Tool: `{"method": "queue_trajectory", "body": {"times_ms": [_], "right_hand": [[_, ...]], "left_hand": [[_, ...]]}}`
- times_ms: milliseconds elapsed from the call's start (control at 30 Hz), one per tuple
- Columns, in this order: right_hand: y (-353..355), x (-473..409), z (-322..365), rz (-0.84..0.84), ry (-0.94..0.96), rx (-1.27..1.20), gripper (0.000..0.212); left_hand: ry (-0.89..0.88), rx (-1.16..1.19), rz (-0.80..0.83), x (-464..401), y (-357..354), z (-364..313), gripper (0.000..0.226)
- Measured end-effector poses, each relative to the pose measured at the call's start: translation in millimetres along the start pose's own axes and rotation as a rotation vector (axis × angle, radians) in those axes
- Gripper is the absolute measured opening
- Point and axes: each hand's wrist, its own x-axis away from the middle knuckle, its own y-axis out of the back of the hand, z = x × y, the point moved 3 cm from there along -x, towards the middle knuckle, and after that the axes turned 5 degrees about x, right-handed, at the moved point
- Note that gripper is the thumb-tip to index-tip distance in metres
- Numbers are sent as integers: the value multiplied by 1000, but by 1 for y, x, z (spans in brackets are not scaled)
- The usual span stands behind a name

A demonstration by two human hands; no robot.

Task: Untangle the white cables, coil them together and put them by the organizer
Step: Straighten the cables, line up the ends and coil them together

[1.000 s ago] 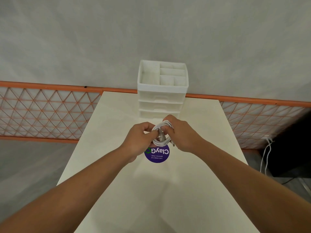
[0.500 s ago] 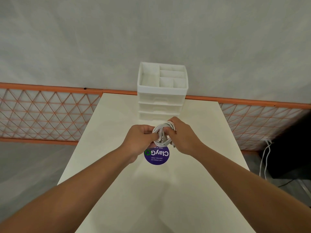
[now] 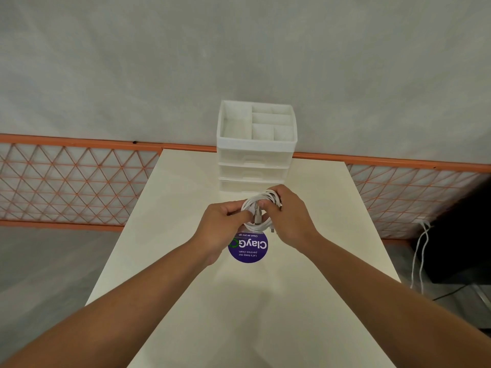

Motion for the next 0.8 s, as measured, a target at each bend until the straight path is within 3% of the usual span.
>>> {"method": "queue_trajectory", "body": {"times_ms": [467, 800], "right_hand": [[2, 4, 2, -85, 11, -21, 15], [4, 7, 11, 313, -84, 6, 30]], "left_hand": [[13, 63, 67, 4, -6, -5, 23], [39, 98, 7, 2, 4, 1, 23]]}}
